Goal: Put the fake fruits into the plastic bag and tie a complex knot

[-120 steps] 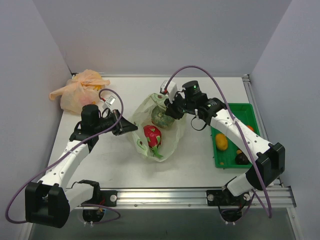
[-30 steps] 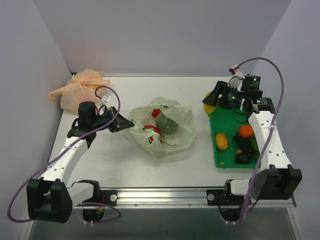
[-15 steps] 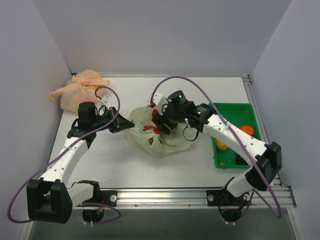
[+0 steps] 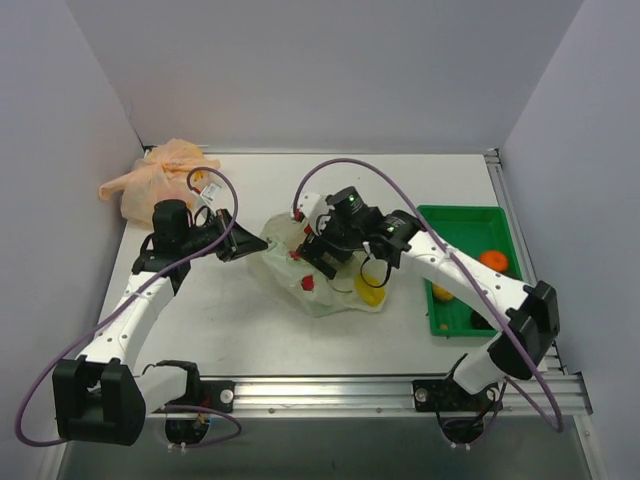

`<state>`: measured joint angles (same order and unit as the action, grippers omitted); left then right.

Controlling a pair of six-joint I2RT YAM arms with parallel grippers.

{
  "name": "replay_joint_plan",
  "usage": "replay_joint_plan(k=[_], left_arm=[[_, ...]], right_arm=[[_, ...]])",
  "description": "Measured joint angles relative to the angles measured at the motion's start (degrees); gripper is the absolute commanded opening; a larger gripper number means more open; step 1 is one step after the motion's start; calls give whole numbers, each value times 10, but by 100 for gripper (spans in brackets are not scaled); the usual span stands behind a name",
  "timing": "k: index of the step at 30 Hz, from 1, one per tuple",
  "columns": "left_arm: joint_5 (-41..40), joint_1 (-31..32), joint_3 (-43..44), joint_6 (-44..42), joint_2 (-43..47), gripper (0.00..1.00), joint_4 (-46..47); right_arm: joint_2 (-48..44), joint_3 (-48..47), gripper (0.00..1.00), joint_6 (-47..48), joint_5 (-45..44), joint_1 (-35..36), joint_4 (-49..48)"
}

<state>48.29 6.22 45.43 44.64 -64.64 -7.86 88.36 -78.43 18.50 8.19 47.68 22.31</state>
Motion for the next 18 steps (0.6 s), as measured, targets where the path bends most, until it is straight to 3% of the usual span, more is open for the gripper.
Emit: replay_joint_plan(k=[4,9,14,18], left_arm=[[0,0,0,0,0,18,0],[0,0,0,1,0,18,1],[-1,0,0,2,0,18,5],[-1,0,0,2,0,18,9]], right_arm=[[-81,-4,99,4,53,-48,56],[-185,-19,100,5,114,-207,128],[-249,-5,99,27,85,-337,202],[-244,16,95,56,27,-453,266]])
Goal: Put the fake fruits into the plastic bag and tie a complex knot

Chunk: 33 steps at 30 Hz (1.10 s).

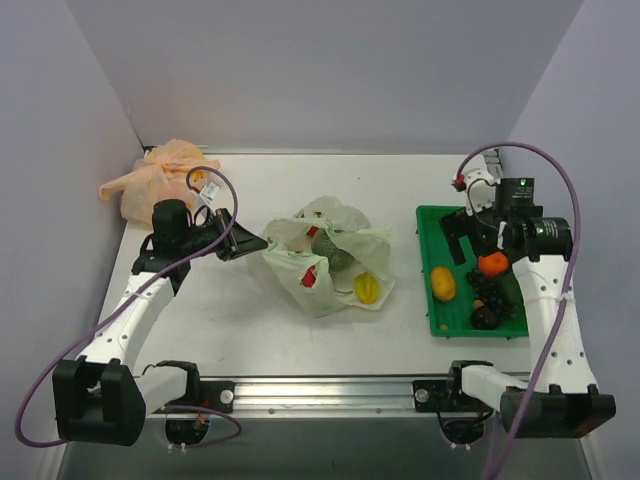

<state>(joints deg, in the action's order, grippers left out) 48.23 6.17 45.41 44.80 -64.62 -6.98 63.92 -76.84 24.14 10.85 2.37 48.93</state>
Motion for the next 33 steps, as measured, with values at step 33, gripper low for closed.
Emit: replay_joint_plan(k=[33], left_arm=[[0,0,19,-29,1,18,-13]], right_arm=[[224,144,71,39,-72,-305,-110]])
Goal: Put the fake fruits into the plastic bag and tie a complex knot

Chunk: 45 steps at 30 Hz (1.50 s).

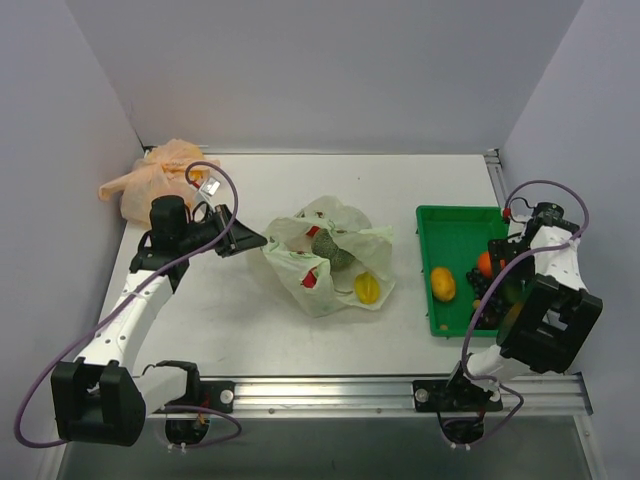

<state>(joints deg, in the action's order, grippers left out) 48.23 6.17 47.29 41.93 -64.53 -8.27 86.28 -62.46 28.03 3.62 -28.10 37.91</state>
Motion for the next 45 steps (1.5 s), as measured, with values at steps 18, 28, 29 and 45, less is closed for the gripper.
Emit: replay_joint_plan(k=[18,28,29,45], left_arm=[[0,-7,8,-7,-2,18,-4],[0,-7,8,-6,-2,18,-3],[0,-7,8,-6,-2,18,-3],[0,-7,8,-3,-5,18,-1]], right_arm=[[21,0,37,-27,26,23,5],[-89,-105,36,-60,136,132,105],[-108,-112,36,-68,151,171,108],[-62,-144,22,-116,251,576,86]])
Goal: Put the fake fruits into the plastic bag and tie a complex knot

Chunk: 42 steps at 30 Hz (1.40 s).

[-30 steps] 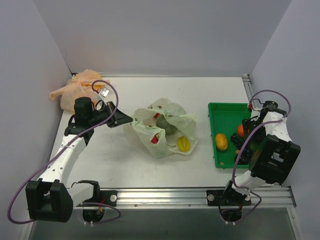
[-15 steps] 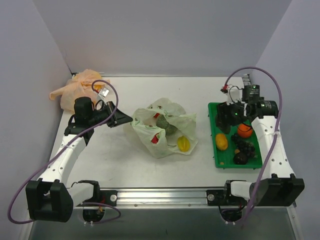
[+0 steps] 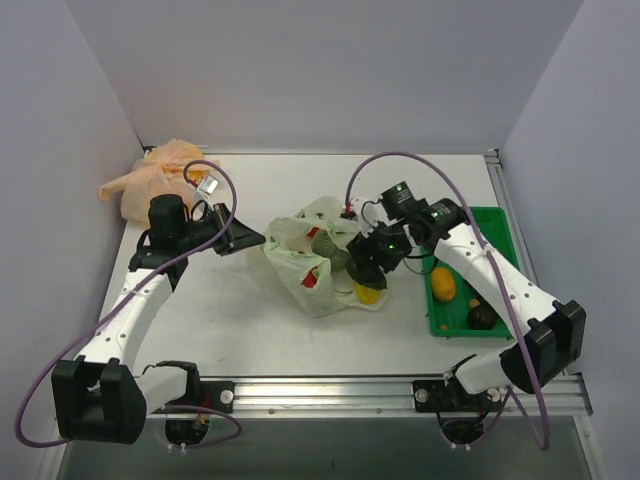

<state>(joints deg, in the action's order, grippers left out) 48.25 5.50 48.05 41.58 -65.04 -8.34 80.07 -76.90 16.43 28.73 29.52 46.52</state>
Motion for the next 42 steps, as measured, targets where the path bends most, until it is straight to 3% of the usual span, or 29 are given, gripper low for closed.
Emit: replay_joint_plan(k=[6,11,17,21,24,27,34,42], left_arm=[[0,-3,0,0,-8,18,0],[0,-5,0,0,-16,18,1],[0,-10,0,5,-17,18,10],[0,-16,0,11,-19,18,16],[0,-19,0,14,-20,19,18],[0,-19,0,16,-21,19,20],[0,-19,0,17,-21,19,22],[0,-20,0,17,-24,19,21]], right_arm=[[37,27,18,-13,-139,104,-85],[113,10,19,-24,-237,143,-152],[165,-25,42,-59,-265,145,-223],[165,-38,76,-90,-251,144,-273],[163,-36,92,-103,-233,144,-293],[147,-17,97,-107,-211,144,-297],[55,16,98,-76,-113,131,-224],[-86,25,95,6,56,23,-78]])
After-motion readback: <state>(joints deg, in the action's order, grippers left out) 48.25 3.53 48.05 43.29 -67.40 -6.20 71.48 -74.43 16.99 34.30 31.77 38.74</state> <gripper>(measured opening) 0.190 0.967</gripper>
